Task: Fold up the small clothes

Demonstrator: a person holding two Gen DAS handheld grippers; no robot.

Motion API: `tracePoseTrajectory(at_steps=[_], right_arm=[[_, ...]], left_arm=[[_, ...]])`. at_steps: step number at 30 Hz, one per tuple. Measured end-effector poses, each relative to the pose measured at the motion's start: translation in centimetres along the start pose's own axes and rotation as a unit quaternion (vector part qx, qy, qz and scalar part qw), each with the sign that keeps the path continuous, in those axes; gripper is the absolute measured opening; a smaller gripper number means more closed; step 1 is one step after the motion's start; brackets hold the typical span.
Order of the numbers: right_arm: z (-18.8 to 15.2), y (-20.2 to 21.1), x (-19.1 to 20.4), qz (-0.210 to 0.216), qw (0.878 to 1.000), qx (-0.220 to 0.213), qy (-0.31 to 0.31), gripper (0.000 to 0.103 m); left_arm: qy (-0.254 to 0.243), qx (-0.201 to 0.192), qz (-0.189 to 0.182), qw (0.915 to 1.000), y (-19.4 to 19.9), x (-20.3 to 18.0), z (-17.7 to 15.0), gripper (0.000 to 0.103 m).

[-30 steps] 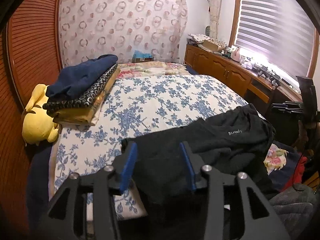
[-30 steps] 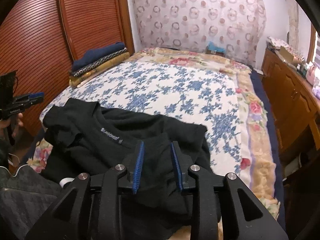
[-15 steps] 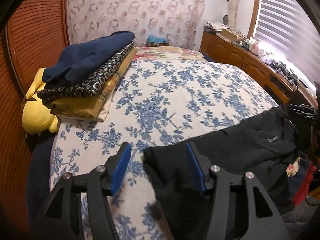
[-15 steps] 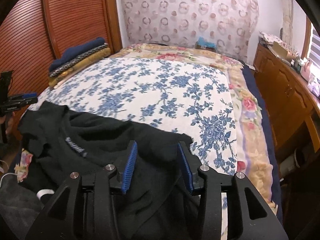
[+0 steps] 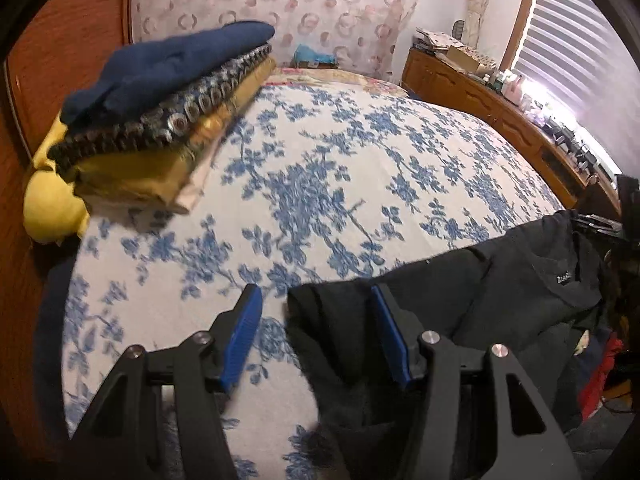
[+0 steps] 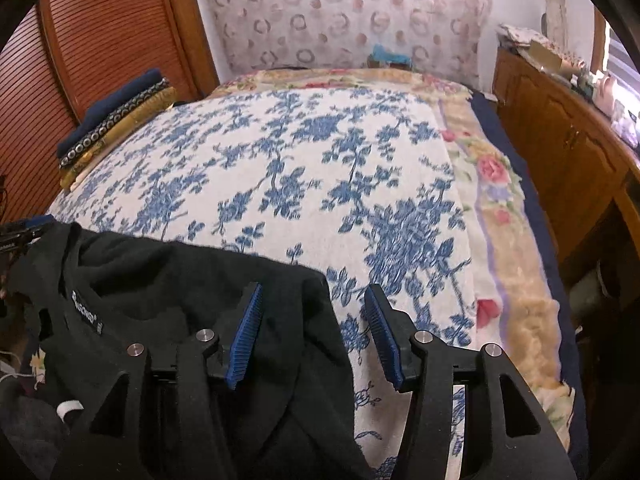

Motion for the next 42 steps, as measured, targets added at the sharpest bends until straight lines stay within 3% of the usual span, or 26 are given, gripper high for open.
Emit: tracePoseTrajectory(at_steps=[6,10,11,15,16,19,27,35,39,42], right_arm=[[-0.4,-0.4,0.8,0.008,1.0,0.006,0.007,0.054],[-0.5,-0.4,1.4,0.01,1.0,0.0,0.006,0.052],[-0.6,-0.2,1.6,0.01,1.0,-0.002,0.006,0.048],[-1.2,0.5,2.4,0.033,0.999,-0.005,0.001,0.011],[-1.4,1.0,2.5,0.049,0.999,-0.006,-0.007,0.008],[-1.7,3.0,2.9,0.063,0.997,-0.028,-0.02,0.006],[-0.8,11.9,3.6,0.066,0.992,-0.106,-0.022,0.006],[1.0,22.2,4.8,0.064,0.98,-0.189,0.003,0.005],[3.3,27.4,5.0,0.065,0.97,-0.235,0.015,0.005],[6.2,30.0,4.9,0.044,0.962,-0.265,0.035,0.005]], left_arm=[[-0.001,-0.005,0.006,1.0,-0.1,-0.1,-0.4,0.056],[-0.006,-0.003,-0.009,0.9999,-0.1,-1.1,-0.8,0.034],[-0.007,-0.003,-0.013,0.9999,-0.1,-1.4,-0.9,0.032],[-0.012,-0.001,-0.025,0.9996,0.2,-2.3,-1.4,0.011],[-0.014,-0.002,-0.026,0.9996,0.4,-2.5,-1.5,0.008],[-0.021,-0.019,-0.037,0.9989,2.2,-3.6,-1.5,0.006],[-0.039,-0.113,-0.068,0.9904,11.3,-7.5,0.1,0.004],[-0.054,-0.21,-0.098,0.9712,20.9,-10.7,1.4,0.004],[-0.062,-0.249,-0.097,0.9616,24.5,-11.4,3.5,0.004],[-0.082,-0.278,-0.074,0.9541,26.4,-11.6,6.7,0.004]])
Point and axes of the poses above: each gripper's, at about its wrist camera, not at the fingertips, and y roughly against the way its jaws point, x to its left, z to its top, the point moved 8 cm from there along -y, roughly the way its jaws point, and after that the axes turned 8 degrees about -z, right-handed, at the moved point
